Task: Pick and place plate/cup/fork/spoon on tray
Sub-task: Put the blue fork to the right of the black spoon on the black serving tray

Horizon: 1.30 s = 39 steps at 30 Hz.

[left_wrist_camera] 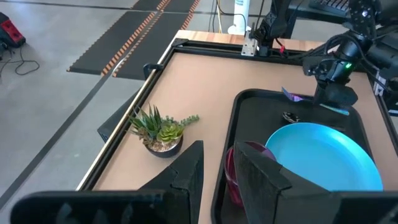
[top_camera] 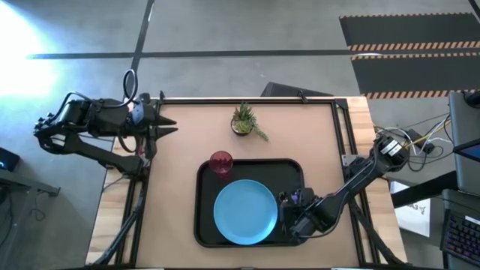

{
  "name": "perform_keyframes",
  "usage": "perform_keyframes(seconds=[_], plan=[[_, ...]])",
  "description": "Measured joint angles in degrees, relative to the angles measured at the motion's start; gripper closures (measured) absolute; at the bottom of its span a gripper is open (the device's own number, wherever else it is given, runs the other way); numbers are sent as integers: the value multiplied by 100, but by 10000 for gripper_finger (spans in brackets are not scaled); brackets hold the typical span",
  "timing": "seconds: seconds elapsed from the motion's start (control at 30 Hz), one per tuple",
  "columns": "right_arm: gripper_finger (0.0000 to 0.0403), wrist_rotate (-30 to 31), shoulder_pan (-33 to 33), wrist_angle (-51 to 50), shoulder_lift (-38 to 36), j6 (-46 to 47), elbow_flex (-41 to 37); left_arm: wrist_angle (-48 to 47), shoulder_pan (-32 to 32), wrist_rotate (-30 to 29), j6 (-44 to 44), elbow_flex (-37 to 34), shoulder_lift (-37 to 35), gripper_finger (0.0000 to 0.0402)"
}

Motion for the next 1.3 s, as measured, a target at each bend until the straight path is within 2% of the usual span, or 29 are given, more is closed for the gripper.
perform_keyframes(seconds=[0.37,0.63,1.17,1.3], plan=[[394,2,-2,476,4,-100,-492,5,0,-1,-4,0,59,329],[394,54,-4,1477,4,-146,-971,7,0,-1,-4,0,67,329],[394,157,-37,1516,-7,-176,-1072,32,0,-1,-4,0,67,329],[383,160,-39,1527,-7,-198,-1074,32,1,-1,-4,0,67,329]])
